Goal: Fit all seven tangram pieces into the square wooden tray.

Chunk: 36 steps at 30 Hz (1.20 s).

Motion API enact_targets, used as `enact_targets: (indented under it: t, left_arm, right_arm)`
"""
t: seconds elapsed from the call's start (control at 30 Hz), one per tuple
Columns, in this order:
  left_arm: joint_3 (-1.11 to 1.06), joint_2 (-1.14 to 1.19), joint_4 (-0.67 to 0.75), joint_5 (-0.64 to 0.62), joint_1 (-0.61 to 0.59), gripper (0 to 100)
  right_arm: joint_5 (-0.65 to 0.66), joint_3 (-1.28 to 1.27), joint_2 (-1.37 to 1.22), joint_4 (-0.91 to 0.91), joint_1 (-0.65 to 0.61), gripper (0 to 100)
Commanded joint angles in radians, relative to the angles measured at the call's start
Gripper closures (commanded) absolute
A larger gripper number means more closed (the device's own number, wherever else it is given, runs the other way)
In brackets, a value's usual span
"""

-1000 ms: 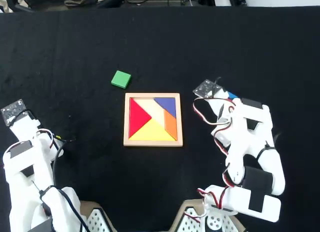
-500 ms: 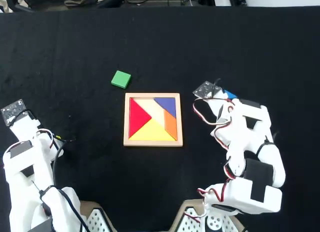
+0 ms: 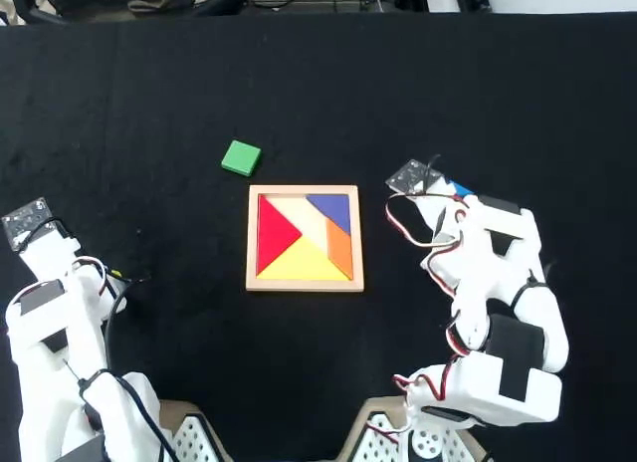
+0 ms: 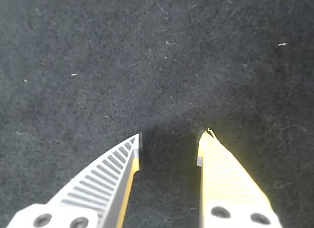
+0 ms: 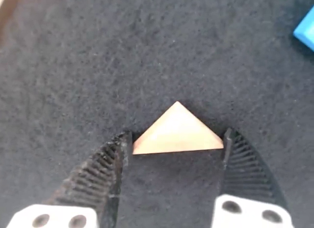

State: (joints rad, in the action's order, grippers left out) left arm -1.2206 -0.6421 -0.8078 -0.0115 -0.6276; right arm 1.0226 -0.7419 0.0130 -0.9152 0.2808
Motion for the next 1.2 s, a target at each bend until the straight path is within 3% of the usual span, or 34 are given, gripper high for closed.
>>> enact_targets:
  t: [0.0, 0.27, 0.63, 0.83, 1.07, 1.17]
  left_arm:
    - [0.002, -0.020, 0.011, -0.009, 0.010, 80]
    - [0.002, -0.020, 0.011, -0.009, 0.010, 80]
    - [0.002, -0.020, 0.011, -0.006, 0.010, 80]
    - [0.002, -0.020, 0.009, -0.006, 0.010, 80]
    - [0.002, -0.020, 0.003, -0.003, 0.010, 80]
    - [0.002, -0.020, 0.002, -0.003, 0.010, 80]
  right_arm:
    - [0.008, 0.039, -0.002, 0.009, 0.026, 76.0]
    - [0.008, 0.051, 0.008, 0.008, 0.020, 76.1]
    - [-0.055, 0.171, 0.099, -0.144, -0.153, 76.2]
    - [-0.034, 0.166, 0.246, -0.163, -0.334, 75.9]
    - [0.002, 0.189, 0.242, -0.161, -0.652, 76.1]
    - [0.002, 0.240, 0.186, -0.161, -0.686, 76.1]
